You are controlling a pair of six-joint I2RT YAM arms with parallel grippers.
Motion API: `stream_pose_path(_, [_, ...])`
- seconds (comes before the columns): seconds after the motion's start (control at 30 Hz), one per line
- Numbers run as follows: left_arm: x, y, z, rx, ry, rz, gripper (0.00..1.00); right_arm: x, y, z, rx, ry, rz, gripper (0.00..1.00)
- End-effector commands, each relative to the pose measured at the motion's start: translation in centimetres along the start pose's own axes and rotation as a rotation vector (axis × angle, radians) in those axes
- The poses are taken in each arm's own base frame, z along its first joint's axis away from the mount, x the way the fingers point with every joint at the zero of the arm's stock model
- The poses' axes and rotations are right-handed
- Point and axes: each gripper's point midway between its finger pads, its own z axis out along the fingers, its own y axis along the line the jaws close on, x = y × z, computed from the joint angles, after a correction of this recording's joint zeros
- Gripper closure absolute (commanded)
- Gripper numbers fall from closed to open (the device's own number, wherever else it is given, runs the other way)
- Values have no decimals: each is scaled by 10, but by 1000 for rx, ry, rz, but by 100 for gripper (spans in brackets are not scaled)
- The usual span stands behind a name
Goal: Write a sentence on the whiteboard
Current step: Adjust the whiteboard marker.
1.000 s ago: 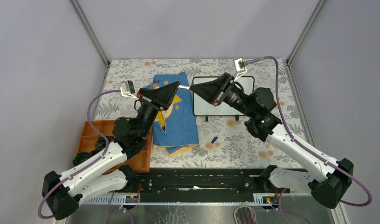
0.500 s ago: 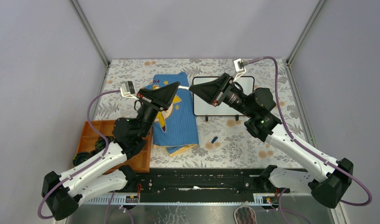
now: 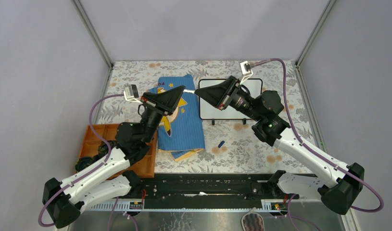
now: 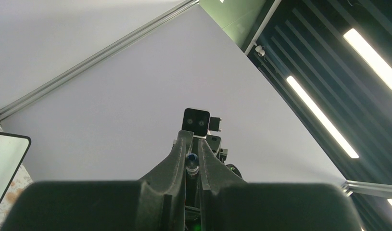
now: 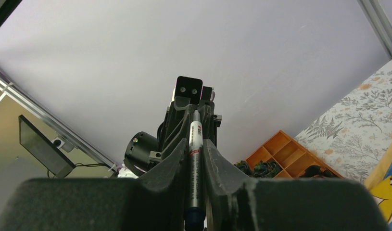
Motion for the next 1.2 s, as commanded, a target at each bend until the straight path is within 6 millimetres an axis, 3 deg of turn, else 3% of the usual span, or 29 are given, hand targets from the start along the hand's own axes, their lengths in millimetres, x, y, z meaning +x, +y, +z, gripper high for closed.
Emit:
stream_pose_path(0.0, [-1,5,-5,-17,-10,9,100,-22,31,1,-84,-73,-43,76])
stream_pose_path(0.5, [-1,6,-5,-20,-13,11,100,-15,30,3,-92,-42,-31,82])
stream_pose_path(0.7, [-2,7,-5,-22,-15,16,100,-11,33,2,-110,-18,-28,70])
stream_pose_path(0.83, [-2,6,-5,-20,-14,15,100,-11,32,2,-106,-18,-25,69])
stream_pose_path(1.17, [-2,7,-4,-22,-17,18,100,-9,33,3,-118,-2,-21,84])
